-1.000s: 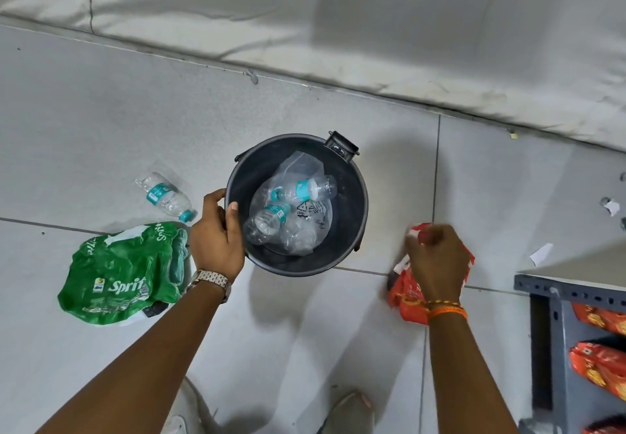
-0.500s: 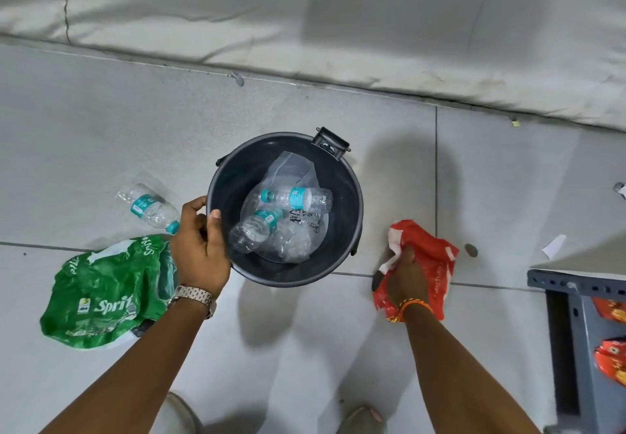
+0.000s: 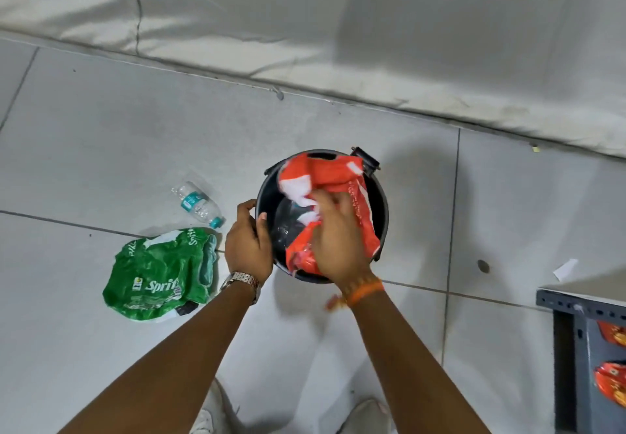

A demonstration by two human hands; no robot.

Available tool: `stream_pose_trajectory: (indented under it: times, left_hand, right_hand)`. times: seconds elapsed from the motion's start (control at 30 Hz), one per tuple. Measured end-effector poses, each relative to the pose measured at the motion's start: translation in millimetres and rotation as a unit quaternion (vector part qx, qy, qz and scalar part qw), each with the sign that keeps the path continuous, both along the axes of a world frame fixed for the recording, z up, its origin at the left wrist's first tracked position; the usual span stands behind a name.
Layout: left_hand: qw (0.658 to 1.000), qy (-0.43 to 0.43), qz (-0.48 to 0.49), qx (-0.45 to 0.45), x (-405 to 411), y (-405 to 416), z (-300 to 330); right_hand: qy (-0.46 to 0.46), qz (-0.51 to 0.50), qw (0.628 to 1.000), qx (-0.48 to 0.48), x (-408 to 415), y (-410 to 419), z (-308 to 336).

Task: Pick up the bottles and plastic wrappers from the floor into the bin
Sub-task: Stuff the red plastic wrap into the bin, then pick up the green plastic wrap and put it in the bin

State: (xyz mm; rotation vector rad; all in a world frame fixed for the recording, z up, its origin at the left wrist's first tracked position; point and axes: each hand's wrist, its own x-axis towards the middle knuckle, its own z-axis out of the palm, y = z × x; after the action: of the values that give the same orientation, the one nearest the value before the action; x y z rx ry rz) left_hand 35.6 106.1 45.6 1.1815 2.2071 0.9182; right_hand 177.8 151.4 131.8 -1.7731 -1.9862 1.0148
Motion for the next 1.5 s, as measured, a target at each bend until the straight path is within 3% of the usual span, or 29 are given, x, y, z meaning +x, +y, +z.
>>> stream_pose_trajectory:
  times: [0.07, 0.17, 0.33, 0.4, 0.47, 0.57, 0.63, 0.73, 0.87, 0.97, 1.07, 1.13, 1.2, 1.3, 1.37, 1.5]
  left_hand:
    - [1.000, 0.004, -0.005, 0.000, -1, 1, 1]
    - [1.000, 0.007, -0.008, 0.008, -2, 1, 0]
    - [1.000, -0.025, -0.001, 0.003, -2, -2, -1]
    - [0.998, -0.056, 0.001, 0.004, -5, -8, 0]
    - [0.998, -0.060, 0.012, 0.002, -15, -21, -2]
    - [0.998, -0.043, 0.050, -0.018, -44, -51, -14]
    - [0.996, -0.024, 0.079, -0.046, -67, -73, -24]
    - [0.986, -0.006, 0.119, -0.116, -107, -109, -43]
    - [0.964, -0.004, 0.209, -0.165, -152, -147, -61]
    - [0.939, -0.021, 0.295, -0.174, -166, -170, -65]
    - [0.912, -0.056, 0.363, -0.181, -166, -196, -69]
    - [0.894, -0.066, 0.395, -0.198, -165, -213, -76]
    - [0.877, -0.080, 0.423, -0.211, -164, -223, -82]
    - [0.866, -0.105, 0.439, -0.215, -159, -230, -85]
    - [0.872, -0.110, 0.422, -0.222, -156, -232, -84]
    - [0.897, -0.113, 0.349, -0.249, -157, -230, -82]
  right_hand:
    - [-0.112, 0.065, 0.983, -0.133, -15, 14, -34]
    - [-0.160, 0.086, 0.951, -0.251, -15, 31, -77]
    - [-0.182, 0.109, 0.938, -0.276, -8, 42, -88]
    - [-0.214, 0.093, 0.945, -0.228, -11, 36, -67]
    - [-0.219, 0.029, 0.970, -0.097, -20, 18, -41]
    - [-0.049, -0.058, 0.991, 0.112, -52, -28, -9]
    - [0.052, -0.026, 0.985, 0.162, -86, -61, -4]
    - [0.080, 0.069, 0.989, 0.100, -142, -95, -30]
    - [-0.052, 0.171, 0.982, -0.056, -200, -105, -100]
    - [-0.157, 0.250, 0.942, -0.158, -231, -99, -143]
    - [-0.245, 0.339, 0.892, -0.170, -253, -103, -180]
    - [-0.309, 0.384, 0.857, -0.147, -258, -110, -200]
    - [-0.337, 0.404, 0.845, -0.093, -260, -117, -208]
    - [-0.295, 0.409, 0.863, -0.032, -259, -120, -192]
    - [-0.226, 0.379, 0.897, 0.037, -255, -114, -162]
    - [-0.105, 0.194, 0.949, 0.224, -206, -74, -61]
